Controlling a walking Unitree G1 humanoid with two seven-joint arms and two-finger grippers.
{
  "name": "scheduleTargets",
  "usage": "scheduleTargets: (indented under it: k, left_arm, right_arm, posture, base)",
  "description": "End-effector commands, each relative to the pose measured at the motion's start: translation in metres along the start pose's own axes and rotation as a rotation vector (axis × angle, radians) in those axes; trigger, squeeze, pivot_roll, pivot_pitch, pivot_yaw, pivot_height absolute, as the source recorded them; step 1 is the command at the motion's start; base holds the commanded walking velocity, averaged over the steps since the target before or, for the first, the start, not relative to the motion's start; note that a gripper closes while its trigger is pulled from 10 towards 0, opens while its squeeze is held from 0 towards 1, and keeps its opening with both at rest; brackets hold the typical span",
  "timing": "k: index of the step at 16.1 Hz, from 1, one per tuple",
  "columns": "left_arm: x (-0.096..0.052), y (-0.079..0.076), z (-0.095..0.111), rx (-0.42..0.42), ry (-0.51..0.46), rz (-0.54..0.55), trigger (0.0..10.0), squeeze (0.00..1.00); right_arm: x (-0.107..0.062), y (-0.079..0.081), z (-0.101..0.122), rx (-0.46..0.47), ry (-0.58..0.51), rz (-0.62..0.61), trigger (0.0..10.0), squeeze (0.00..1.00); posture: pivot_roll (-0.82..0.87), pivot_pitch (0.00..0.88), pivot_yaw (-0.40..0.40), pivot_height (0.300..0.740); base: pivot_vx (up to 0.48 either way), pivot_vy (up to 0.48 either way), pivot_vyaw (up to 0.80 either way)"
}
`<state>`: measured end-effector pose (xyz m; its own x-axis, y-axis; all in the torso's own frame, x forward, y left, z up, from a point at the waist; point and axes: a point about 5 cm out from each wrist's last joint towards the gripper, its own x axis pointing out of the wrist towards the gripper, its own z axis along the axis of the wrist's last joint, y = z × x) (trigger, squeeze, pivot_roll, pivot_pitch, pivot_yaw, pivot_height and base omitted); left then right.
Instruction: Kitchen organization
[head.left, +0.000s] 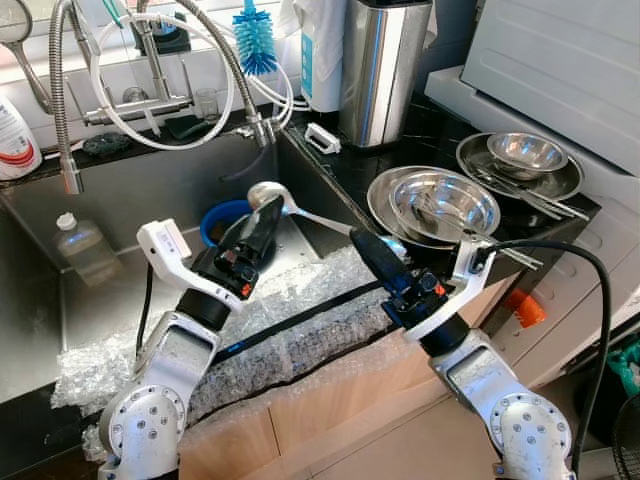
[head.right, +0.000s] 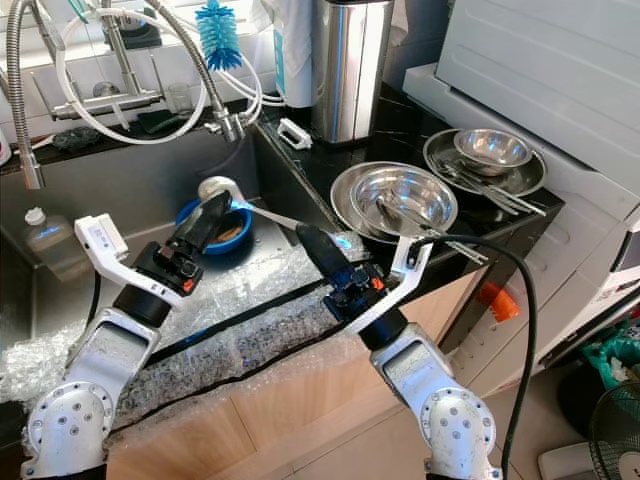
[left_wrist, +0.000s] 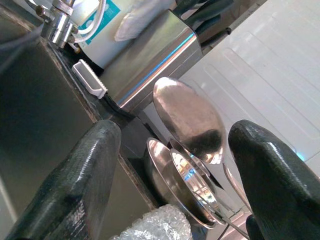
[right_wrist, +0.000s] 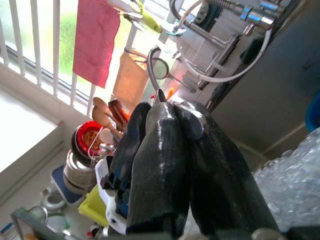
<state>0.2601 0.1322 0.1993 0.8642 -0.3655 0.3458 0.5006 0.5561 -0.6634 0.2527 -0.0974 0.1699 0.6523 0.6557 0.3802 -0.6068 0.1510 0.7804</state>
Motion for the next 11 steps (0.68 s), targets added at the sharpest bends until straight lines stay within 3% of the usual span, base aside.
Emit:
scheduleTargets:
  k: [1,9,10,11]
  left_arm:
    - [-0.001,-0.007,0.001,-0.003,0.009,-0.037,10.0,0.0]
    - [-0.002,-0.017,-0.004,-0.042,0.036,-0.087,10.0,0.0]
    - [-0.003,-0.018,-0.005,-0.049,0.04,-0.092,6.4,0.0]
    - [-0.004,-0.019,-0.005,-0.058,0.046,-0.099,4.2,0.0]
  right_arm:
    - [0.0,0.005,-0.001,-0.006,0.009,0.023,10.0,0.0]
    - [-0.001,0.001,-0.008,0.011,0.042,0.006,10.0,0.0]
    - [-0.001,0.001,-0.008,0.01,0.043,0.003,10.0,0.0]
    - [-0.001,0.001,-0.009,0.01,0.046,0.002,10.0,0.0]
  posture:
    - [-0.02,0.0,-0.017,0.74]
    - [-0.01,0.02,-0.021,0.74]
    - [-0.01,0.021,-0.022,0.74]
    - [-0.01,0.022,-0.023,0.74]
  base:
    - [0.0,0.0,0.0]
    - [0.0,0.0,0.0]
    - [0.0,0.0,0.0]
    - [0.0,0.0,0.0]
